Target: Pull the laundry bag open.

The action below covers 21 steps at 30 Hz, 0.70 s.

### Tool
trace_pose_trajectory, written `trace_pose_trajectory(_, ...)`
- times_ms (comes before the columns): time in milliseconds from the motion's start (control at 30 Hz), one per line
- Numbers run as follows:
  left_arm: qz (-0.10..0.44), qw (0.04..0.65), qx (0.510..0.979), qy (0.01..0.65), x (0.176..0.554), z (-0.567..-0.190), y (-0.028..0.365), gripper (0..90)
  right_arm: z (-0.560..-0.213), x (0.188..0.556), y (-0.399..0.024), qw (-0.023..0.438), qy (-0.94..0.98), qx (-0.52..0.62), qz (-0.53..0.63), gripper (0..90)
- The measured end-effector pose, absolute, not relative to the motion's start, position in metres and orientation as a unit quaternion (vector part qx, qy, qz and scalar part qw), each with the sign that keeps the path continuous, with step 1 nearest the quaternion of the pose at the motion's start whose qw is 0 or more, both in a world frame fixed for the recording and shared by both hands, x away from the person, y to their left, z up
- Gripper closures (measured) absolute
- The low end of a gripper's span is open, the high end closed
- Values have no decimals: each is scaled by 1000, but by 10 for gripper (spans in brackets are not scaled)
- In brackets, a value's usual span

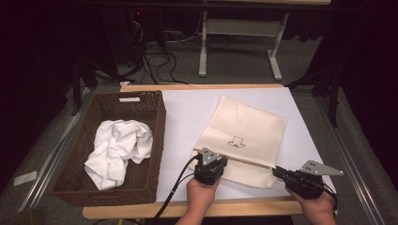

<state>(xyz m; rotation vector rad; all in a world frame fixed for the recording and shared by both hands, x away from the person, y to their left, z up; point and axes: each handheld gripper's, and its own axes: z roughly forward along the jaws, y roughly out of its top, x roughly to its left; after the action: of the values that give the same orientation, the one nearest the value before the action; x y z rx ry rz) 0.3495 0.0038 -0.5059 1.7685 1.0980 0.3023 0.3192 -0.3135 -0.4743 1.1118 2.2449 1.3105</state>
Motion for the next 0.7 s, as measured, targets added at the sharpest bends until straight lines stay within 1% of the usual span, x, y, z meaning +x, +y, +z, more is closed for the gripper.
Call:
trace_pose_trajectory(67, 126, 494, 732, 451, 350, -506, 4, 874, -475, 319, -312, 159, 785, 385, 458, 848)
trace_pose_trajectory(100, 144, 483, 732, 459, 349, -506, 7, 874, -474, 318, -311, 164, 786, 386, 454, 849)
trace_pose_trajectory(167, 143, 481, 723, 475, 353, -508, 18, 874, -473, 319, -317, 173, 779, 394, 455, 849)
trace_pose_trajectory(200, 143, 481, 723, 475, 353, -508, 18, 874, -473, 319, -317, 173, 779, 394, 455, 849)
trace_pose_trajectory(233, 151, 471, 723, 482, 354, -509, 28, 874, -473, 320, -324, 170, 773, 404, 459, 849)
trace_pose_trajectory(300, 162, 462, 723, 486, 354, -509, 36, 874, -473, 321, -330, 167, 771, 407, 460, 849)
trace_pose_trajectory(400, 168, 453, 724, 493, 355, -509, 44, 874, -472, 321, -333, 169, 769, 411, 460, 849)
trace_pose_trajectory(433, 182, 435, 730, 494, 356, -510, 50, 874, -472, 321, -335, 169, 766, 415, 461, 848)
trace_pose_trajectory(500, 193, 412, 736, 500, 357, -511, 55, 873, -472, 320, -337, 171, 766, 416, 459, 848)
trace_pose_trajectory(600, 197, 398, 744, 499, 357, -512, 59, 874, -471, 318, -341, 173, 765, 419, 457, 849)
trace_pose_trajectory(700, 212, 379, 754, 493, 357, -510, 56, 873, -472, 318, -343, 171, 765, 420, 456, 848)
